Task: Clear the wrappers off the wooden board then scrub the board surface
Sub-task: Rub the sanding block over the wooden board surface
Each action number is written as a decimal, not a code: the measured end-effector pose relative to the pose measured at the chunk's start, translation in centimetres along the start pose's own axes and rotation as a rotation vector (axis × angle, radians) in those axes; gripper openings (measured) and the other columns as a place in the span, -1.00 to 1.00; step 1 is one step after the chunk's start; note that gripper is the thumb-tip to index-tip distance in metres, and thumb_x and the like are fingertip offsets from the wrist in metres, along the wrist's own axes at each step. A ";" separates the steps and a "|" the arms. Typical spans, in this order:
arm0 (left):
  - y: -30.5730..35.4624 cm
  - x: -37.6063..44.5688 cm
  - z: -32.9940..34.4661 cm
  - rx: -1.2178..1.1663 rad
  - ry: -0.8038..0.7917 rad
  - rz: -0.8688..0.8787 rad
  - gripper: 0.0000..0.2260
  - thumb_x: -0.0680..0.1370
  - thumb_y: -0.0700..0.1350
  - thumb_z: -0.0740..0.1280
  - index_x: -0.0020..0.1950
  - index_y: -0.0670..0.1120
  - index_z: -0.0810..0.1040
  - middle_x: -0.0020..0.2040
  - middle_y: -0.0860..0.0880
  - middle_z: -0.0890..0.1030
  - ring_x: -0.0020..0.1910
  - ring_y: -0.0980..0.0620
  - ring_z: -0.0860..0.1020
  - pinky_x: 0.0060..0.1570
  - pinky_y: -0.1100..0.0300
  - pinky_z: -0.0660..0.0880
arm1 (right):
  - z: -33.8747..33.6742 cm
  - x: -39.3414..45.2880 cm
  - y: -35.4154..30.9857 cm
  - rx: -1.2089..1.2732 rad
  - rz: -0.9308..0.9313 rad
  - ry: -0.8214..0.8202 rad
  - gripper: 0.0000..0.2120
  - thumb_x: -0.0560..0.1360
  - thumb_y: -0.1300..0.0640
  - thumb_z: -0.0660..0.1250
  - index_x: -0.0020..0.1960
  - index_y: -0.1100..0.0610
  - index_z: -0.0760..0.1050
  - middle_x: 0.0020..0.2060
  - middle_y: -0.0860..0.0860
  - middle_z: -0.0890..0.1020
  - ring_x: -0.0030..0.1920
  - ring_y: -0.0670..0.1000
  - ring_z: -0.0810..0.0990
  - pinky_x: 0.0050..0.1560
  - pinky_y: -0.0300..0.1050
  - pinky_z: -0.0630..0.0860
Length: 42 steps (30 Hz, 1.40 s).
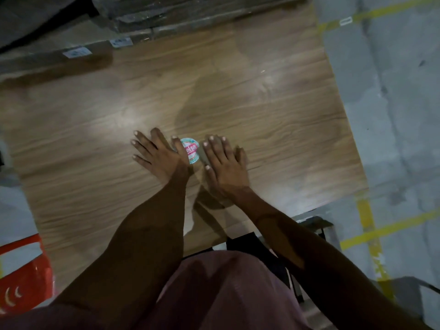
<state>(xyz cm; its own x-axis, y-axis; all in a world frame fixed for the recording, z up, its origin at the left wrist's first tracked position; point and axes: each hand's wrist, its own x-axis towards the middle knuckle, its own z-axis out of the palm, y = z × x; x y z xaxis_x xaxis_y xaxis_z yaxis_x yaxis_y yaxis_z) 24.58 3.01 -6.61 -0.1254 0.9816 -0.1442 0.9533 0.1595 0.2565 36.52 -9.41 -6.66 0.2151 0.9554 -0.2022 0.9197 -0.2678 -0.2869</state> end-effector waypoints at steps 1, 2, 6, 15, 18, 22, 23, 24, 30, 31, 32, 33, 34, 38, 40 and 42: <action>0.0 0.0 0.0 0.006 -0.001 -0.002 -0.44 0.62 0.20 0.09 0.57 -0.02 0.26 0.67 -0.19 0.06 0.65 -0.22 0.04 0.57 -0.28 -0.01 | -0.1 0.5 0.3 0.010 0.065 0.020 -0.36 0.68 -0.13 0.06 0.69 -0.02 -0.05 0.68 0.02 -0.01 0.67 0.12 -0.03 0.50 0.33 0.13; 0.0 0.0 0.0 0.007 -0.002 0.000 -0.44 0.62 0.20 0.09 0.57 -0.02 0.26 0.67 -0.19 0.06 0.66 -0.22 0.03 0.57 -0.28 -0.01 | -0.1 0.9 0.3 0.035 0.181 0.051 -0.37 0.68 -0.14 0.06 0.69 -0.03 -0.03 0.68 0.06 0.01 0.66 0.14 -0.01 0.50 0.32 0.12; 0.1 0.1 0.0 -0.024 -0.001 -0.010 -0.43 0.61 0.19 0.12 0.58 -0.02 0.27 0.67 -0.19 0.06 0.66 -0.21 0.03 0.57 -0.28 -0.03 | -0.1 2.6 -1.1 0.126 0.472 0.099 -0.38 0.69 -0.12 0.06 0.69 -0.03 -0.03 0.66 0.15 0.03 0.65 0.17 -0.03 0.48 0.36 0.08; 0.2 0.1 0.2 -0.009 0.031 -0.027 -0.43 0.60 0.16 0.17 0.57 -0.04 0.32 0.66 -0.20 0.12 0.65 -0.22 0.08 0.57 -0.26 0.01 | -1.7 7.8 -0.7 0.105 0.417 0.137 -0.39 0.67 -0.09 0.03 0.68 -0.04 -0.01 0.68 0.06 0.01 0.67 0.12 -0.03 0.48 0.38 0.11; 0.3 0.0 0.0 0.000 0.011 -0.011 -0.43 0.62 0.16 0.15 0.59 -0.05 0.29 0.67 -0.20 0.08 0.66 -0.22 0.04 0.58 -0.28 -0.02 | -1.7 9.7 -3.1 0.128 0.409 0.128 -0.37 0.67 -0.10 0.02 0.69 0.00 -0.04 0.67 0.11 0.00 0.66 0.18 -0.03 0.47 0.42 0.10; 0.3 -0.1 0.0 0.010 0.004 -0.016 -0.45 0.64 0.17 0.13 0.59 -0.04 0.28 0.68 -0.19 0.05 0.66 -0.22 0.01 0.57 -0.28 -0.03 | -1.7 11.4 -2.7 -0.058 0.031 0.074 -0.39 0.68 -0.11 0.03 0.68 0.00 0.00 0.67 0.11 0.07 0.65 0.17 0.05 0.47 0.35 0.14; 0.3 0.0 0.1 0.013 0.010 -0.017 -0.45 0.64 0.17 0.14 0.58 -0.04 0.28 0.67 -0.19 0.06 0.66 -0.22 0.02 0.57 -0.27 -0.03 | -1.9 11.9 -2.1 -0.045 0.057 0.095 -0.40 0.68 -0.10 0.03 0.68 -0.01 0.02 0.67 0.10 0.09 0.65 0.16 0.06 0.47 0.35 0.13; 0.2 0.1 0.2 0.015 0.018 -0.019 -0.44 0.63 0.18 0.15 0.58 -0.03 0.29 0.67 -0.19 0.07 0.66 -0.21 0.03 0.57 -0.27 -0.02 | -2.1 12.5 -1.6 -0.013 0.123 0.115 -0.40 0.68 -0.10 0.02 0.68 -0.02 0.02 0.67 0.09 0.08 0.66 0.15 0.05 0.49 0.35 0.11; 0.5 0.1 0.0 0.003 0.005 -0.037 -0.44 0.63 0.18 0.15 0.58 -0.02 0.26 0.68 -0.16 0.04 0.66 -0.19 0.00 0.58 -0.26 -0.05 | -2.2 15.4 -4.4 0.103 0.337 0.104 -0.38 0.68 -0.08 0.00 0.69 -0.01 -0.05 0.68 0.11 -0.04 0.66 0.20 -0.07 0.51 0.41 0.01; 0.4 0.2 0.1 0.003 0.009 -0.038 -0.44 0.63 0.18 0.15 0.58 -0.01 0.26 0.68 -0.17 0.05 0.66 -0.19 0.01 0.58 -0.26 -0.04 | -2.3 15.7 -4.4 0.063 0.238 0.083 -0.38 0.67 -0.08 0.00 0.69 0.00 -0.05 0.68 0.12 -0.02 0.66 0.20 -0.05 0.51 0.40 0.02; 0.4 0.2 0.1 0.007 0.016 -0.033 -0.44 0.63 0.19 0.14 0.58 -0.01 0.27 0.68 -0.17 0.06 0.66 -0.19 0.02 0.58 -0.27 -0.03 | -2.4 16.0 -4.0 0.007 0.136 0.072 -0.38 0.67 -0.08 0.01 0.69 0.00 -0.03 0.67 0.12 0.01 0.66 0.20 -0.01 0.52 0.37 0.05; 0.3 0.2 0.3 0.011 0.026 -0.026 -0.44 0.63 0.19 0.14 0.58 -0.02 0.27 0.68 -0.17 0.07 0.66 -0.19 0.03 0.58 -0.27 -0.02 | -2.6 16.6 -3.2 -0.045 0.072 0.078 -0.38 0.67 -0.09 0.01 0.69 0.00 0.00 0.67 0.12 0.05 0.66 0.19 0.04 0.52 0.34 0.08; 0.3 0.3 0.4 0.011 0.032 -0.025 -0.44 0.63 0.19 0.14 0.58 -0.03 0.28 0.68 -0.17 0.07 0.66 -0.20 0.04 0.58 -0.26 -0.02 | -2.9 17.4 -2.3 -0.072 0.068 0.097 -0.39 0.66 -0.10 0.01 0.68 0.00 0.02 0.67 0.11 0.08 0.65 0.18 0.07 0.52 0.33 0.10; 0.3 0.3 0.6 0.010 0.038 -0.039 -0.43 0.62 0.20 0.17 0.57 -0.04 0.30 0.67 -0.17 0.09 0.65 -0.20 0.06 0.57 -0.26 0.00 | -3.6 20.6 -1.8 0.031 0.374 0.152 -0.37 0.65 -0.11 -0.04 0.69 0.01 -0.02 0.67 0.14 0.02 0.65 0.21 0.01 0.50 0.39 0.08; 0.4 0.4 0.8 0.009 0.046 -0.042 -0.43 0.61 0.19 0.18 0.56 -0.05 0.31 0.67 -0.18 0.11 0.65 -0.21 0.08 0.57 -0.26 0.00 | -3.7 21.5 -3.2 0.045 0.322 0.113 -0.37 0.66 -0.11 -0.04 0.69 0.02 -0.04 0.67 0.15 -0.02 0.65 0.24 -0.03 0.49 0.43 0.06; 0.3 0.4 0.8 0.012 0.057 -0.041 -0.42 0.61 0.19 0.19 0.56 -0.07 0.31 0.66 -0.18 0.13 0.64 -0.22 0.10 0.57 -0.27 0.02 | -3.7 22.0 -4.0 0.019 0.130 0.065 -0.37 0.66 -0.11 -0.01 0.69 0.01 -0.03 0.67 0.14 -0.02 0.65 0.24 -0.02 0.50 0.42 0.06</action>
<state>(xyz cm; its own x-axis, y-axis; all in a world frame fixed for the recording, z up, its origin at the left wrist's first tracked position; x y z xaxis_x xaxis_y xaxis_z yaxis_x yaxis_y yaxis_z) 25.06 3.39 -7.38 -0.1797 0.9787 -0.0993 0.9502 0.1989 0.2400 38.81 13.15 -6.49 0.3530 0.9185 -0.1781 0.8767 -0.3913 -0.2800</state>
